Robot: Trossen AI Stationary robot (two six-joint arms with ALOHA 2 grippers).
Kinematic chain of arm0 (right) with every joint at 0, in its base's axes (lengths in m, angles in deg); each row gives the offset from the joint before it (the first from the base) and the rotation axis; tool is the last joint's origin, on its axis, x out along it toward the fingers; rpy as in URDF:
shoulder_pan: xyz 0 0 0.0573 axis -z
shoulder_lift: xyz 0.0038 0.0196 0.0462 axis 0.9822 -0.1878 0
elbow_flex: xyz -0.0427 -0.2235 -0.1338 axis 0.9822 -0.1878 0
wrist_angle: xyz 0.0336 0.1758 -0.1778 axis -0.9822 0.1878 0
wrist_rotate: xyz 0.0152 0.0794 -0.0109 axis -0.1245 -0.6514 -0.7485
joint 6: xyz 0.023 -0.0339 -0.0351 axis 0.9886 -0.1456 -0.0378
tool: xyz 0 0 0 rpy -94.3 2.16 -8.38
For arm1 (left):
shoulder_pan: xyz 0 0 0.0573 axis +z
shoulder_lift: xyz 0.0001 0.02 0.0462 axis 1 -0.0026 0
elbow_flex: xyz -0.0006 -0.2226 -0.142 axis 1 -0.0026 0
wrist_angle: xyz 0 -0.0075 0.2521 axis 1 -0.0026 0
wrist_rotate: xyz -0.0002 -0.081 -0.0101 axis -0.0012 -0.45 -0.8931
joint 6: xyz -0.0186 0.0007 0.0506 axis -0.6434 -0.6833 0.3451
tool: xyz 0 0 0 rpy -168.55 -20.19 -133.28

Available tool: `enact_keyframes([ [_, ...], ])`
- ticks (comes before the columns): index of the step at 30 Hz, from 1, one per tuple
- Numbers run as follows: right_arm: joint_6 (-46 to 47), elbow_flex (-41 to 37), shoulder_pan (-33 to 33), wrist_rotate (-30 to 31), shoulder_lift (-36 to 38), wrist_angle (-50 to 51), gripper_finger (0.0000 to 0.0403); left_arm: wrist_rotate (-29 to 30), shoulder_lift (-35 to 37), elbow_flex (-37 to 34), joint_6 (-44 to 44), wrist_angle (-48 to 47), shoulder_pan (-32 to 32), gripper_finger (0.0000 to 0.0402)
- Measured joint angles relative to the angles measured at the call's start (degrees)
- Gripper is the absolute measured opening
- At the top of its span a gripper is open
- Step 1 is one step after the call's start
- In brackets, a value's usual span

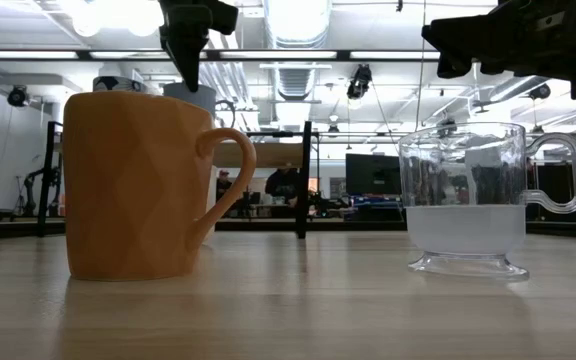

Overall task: Stack small to large cups/mugs on shelf
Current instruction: Put the blue mug on the shelf

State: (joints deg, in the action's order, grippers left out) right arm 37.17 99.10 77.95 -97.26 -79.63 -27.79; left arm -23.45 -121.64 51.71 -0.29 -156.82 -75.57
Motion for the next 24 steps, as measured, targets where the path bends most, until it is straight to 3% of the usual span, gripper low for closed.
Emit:
enact_keyframes([
  [24, 0.0, 0.0, 0.0, 0.0, 0.0, 0.0, 0.0068, 0.0, 0.0, 0.0, -0.3, 0.0, 0.0, 0.0012],
])
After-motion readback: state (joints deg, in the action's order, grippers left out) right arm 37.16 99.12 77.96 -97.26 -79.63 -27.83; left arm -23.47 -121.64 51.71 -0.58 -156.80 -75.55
